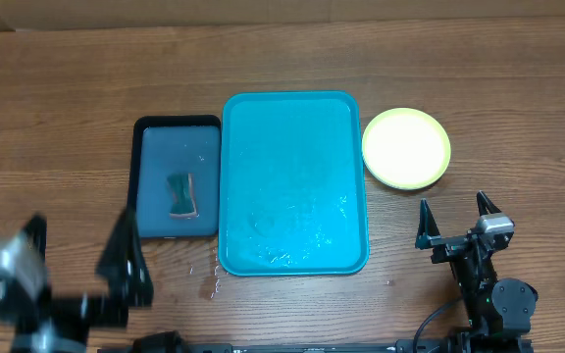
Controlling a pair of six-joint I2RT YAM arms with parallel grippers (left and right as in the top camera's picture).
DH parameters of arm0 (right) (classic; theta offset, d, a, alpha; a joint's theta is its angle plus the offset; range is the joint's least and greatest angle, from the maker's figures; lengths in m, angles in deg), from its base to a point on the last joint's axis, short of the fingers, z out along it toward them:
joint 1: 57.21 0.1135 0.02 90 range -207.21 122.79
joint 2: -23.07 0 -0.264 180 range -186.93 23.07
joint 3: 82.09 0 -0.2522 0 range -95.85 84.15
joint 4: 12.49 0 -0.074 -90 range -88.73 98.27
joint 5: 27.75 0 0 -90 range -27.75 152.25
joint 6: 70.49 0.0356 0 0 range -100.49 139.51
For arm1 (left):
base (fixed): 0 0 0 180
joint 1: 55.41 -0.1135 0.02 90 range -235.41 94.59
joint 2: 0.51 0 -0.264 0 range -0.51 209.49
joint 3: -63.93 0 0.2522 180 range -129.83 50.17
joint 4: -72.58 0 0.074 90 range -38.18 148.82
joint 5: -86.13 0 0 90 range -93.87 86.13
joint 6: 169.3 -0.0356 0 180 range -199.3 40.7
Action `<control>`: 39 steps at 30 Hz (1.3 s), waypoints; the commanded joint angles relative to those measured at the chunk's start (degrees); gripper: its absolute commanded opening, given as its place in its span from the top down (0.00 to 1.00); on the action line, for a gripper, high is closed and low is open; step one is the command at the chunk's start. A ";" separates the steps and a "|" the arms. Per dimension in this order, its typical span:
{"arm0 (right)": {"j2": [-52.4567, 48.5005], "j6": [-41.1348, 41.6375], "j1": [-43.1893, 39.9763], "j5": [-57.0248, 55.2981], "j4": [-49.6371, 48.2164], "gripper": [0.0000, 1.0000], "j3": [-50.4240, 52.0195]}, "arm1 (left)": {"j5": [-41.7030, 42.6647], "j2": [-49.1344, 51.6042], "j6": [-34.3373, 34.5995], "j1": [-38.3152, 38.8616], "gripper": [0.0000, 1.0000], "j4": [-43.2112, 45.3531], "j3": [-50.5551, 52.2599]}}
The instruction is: Clean dirty plates on tray and stack at the side
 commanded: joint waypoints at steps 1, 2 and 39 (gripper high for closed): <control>0.57 -0.20 -0.13 0.28 -0.37 0.00 0.59 | -2.16 -4.74 0.37 1.01 0.00 -1.31 0.28; 0.57 -0.20 -0.13 0.28 -0.37 0.00 0.59 | -2.78 -6.69 0.37 1.36 0.00 -1.92 0.87; 0.57 -0.20 -0.13 0.28 -0.37 0.00 0.59 | -4.70 -34.97 3.45 6.38 0.00 96.91 72.24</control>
